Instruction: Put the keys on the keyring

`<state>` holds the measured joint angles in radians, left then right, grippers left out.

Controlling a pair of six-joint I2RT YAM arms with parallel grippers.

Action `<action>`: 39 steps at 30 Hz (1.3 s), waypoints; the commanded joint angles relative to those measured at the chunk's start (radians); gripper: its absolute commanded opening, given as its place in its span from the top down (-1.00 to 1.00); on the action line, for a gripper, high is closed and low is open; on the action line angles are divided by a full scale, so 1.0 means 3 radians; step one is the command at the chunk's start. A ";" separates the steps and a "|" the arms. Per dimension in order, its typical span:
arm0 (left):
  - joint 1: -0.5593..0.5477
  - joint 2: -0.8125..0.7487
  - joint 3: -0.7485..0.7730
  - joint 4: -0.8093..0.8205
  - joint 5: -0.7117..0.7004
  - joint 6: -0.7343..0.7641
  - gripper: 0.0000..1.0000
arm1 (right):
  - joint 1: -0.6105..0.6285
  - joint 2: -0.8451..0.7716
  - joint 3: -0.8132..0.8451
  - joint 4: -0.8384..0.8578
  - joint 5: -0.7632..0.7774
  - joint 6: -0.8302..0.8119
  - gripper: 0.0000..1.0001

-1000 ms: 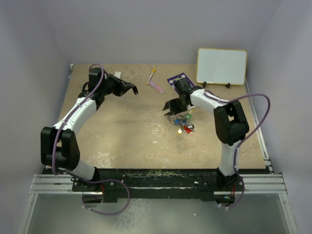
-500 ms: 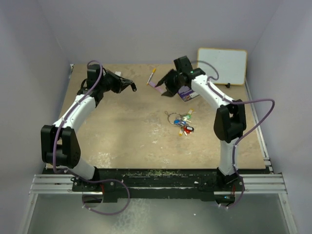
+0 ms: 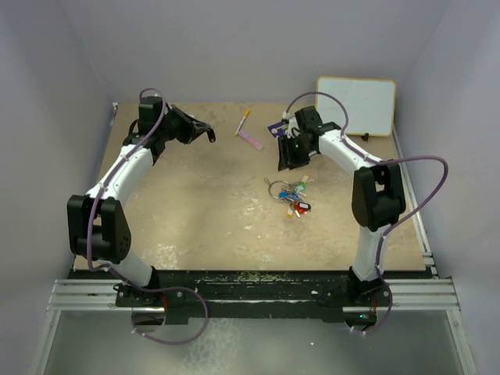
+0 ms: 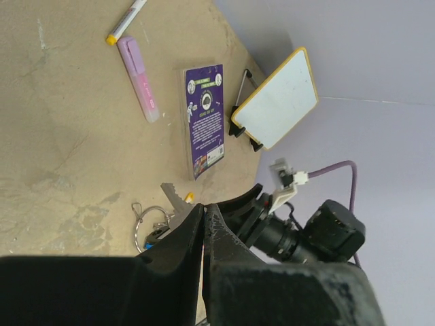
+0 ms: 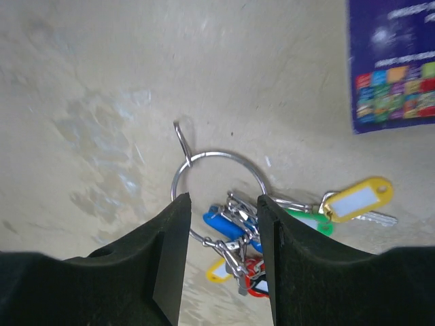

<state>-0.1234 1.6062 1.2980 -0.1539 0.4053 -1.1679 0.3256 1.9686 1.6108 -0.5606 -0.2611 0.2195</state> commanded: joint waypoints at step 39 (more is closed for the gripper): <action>0.0033 -0.0224 -0.0160 0.0084 -0.0062 0.0160 0.92 | 0.0505 0.0180 -0.0825 0.0962 -0.0014 -0.1185 0.55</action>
<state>-0.1223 1.5749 1.2449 -0.1539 0.3878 -1.1328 0.4755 2.0266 1.3899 -0.2859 -0.3000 -0.1204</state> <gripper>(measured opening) 0.043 0.259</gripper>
